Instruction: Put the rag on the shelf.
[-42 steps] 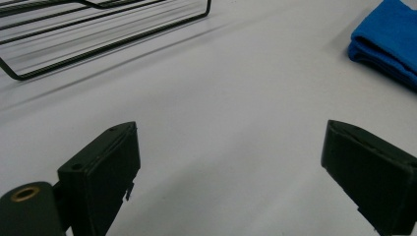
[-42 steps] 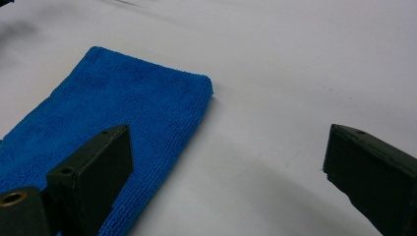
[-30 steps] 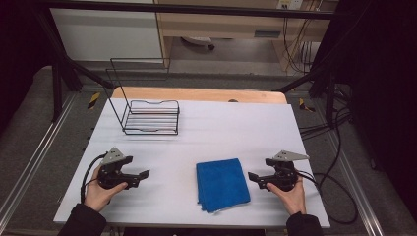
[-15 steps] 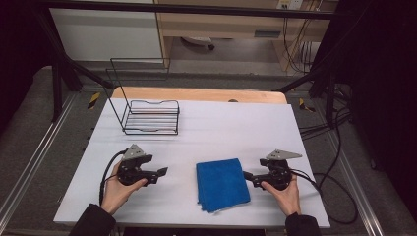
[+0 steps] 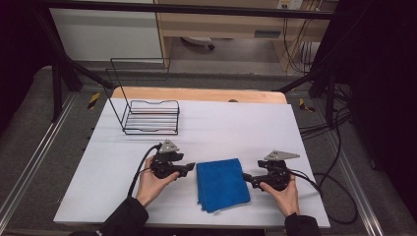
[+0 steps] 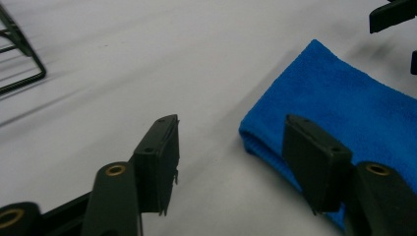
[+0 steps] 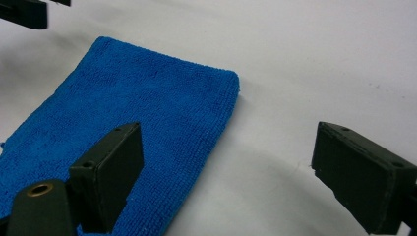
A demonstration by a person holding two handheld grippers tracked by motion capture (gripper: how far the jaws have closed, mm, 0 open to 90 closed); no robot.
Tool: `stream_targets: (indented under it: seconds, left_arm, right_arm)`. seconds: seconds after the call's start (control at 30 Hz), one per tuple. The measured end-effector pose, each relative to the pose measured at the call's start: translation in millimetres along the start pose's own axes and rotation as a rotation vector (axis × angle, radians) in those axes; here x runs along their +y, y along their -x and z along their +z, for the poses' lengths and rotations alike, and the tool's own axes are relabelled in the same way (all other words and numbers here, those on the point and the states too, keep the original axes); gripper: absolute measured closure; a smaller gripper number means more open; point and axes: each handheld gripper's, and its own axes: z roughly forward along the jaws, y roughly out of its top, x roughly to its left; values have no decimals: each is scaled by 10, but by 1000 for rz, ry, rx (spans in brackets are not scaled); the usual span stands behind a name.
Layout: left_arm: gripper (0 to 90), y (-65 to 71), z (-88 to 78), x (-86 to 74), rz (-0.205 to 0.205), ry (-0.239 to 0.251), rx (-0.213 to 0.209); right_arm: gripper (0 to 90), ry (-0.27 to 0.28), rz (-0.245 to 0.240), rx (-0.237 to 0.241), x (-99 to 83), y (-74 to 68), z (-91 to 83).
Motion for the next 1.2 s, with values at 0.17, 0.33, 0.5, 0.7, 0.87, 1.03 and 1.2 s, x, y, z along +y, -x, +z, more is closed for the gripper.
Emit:
stream_targets:
  seconds: [0.17, 0.33, 0.5, 0.7, 0.87, 1.03, 1.2]
  left_arm:
    - [489, 102, 219, 78, 14, -45, -5]
    - [567, 143, 433, 85, 21, -94, 13]
    - [618, 183, 559, 58, 34, -128, 2]
    - [683, 202, 604, 54, 25, -121, -17]
    - [802, 228, 619, 54, 14, -123, -40]
    - [855, 244, 597, 56, 36, -118, -36]
    - [864, 221, 516, 97, 21, -96, -39]
  right_arm:
    - [128, -4, -1, 1, -3, -1, 3]
    - [123, -6, -3, 2, -3, 1, 2]
    - [120, -8, -5, 4, 1, 6, -1]
    - [119, -8, -5, 9, 4, 8, 3]
    - [118, -9, -1, 11, 6, 7, 1]
    - [118, -6, 1, 15, 6, 4, -4]
    - [119, -3, -2, 16, 3, 2, -1]
